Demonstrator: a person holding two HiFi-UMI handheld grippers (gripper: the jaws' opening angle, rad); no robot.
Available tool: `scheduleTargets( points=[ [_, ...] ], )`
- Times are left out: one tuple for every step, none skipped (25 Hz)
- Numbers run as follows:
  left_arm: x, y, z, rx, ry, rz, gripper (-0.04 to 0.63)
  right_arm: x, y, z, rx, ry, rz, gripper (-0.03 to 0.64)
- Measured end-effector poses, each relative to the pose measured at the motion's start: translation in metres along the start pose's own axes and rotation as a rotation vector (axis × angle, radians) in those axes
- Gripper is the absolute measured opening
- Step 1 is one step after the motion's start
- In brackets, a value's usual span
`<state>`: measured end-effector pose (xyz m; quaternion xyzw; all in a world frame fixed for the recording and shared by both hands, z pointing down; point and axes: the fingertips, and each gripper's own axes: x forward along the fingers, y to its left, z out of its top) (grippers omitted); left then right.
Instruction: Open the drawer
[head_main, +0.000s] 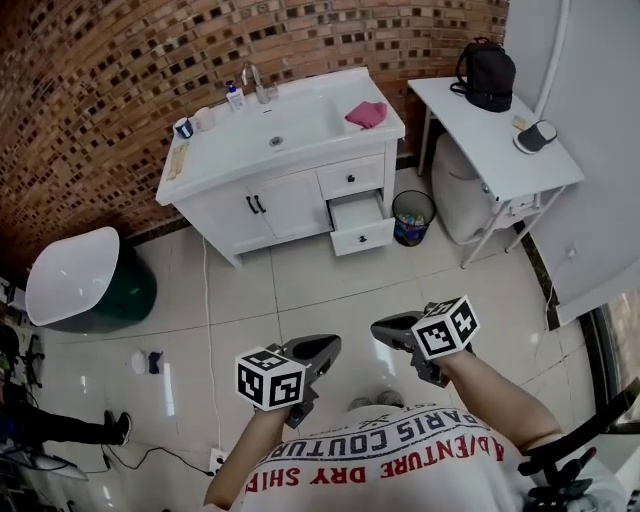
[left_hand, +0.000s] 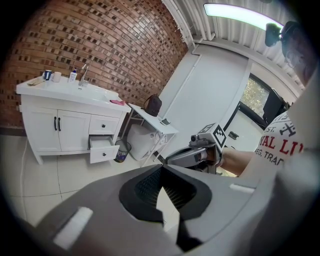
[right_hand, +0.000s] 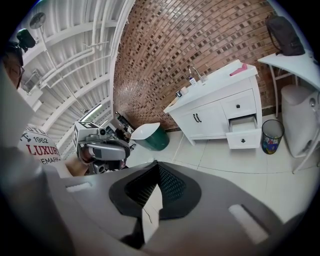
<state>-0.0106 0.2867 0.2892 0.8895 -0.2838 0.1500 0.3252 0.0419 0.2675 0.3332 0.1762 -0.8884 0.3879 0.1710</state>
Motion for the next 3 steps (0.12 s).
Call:
scheduleTargets(
  points=[
    [-0.0021, 0.0007, -0.0008, -0.004, -0.007, 0.005, -0.015, 0.0026, 0.0017, -0.0012, -0.005, 0.008, 0.006, 0.006],
    [-0.0036, 0.0011, -0.0014, -0.007, -0.014, 0.010, -0.015, 0.0045, 0.0032, -0.0023, -0.009, 0.016, 0.012, 0.006],
    [-0.0050, 0.0014, -0.0018, -0.010, -0.020, 0.015, -0.015, 0.0060, 0.0046, -0.0033, -0.013, 0.022, 0.018, 0.006]
  ],
)
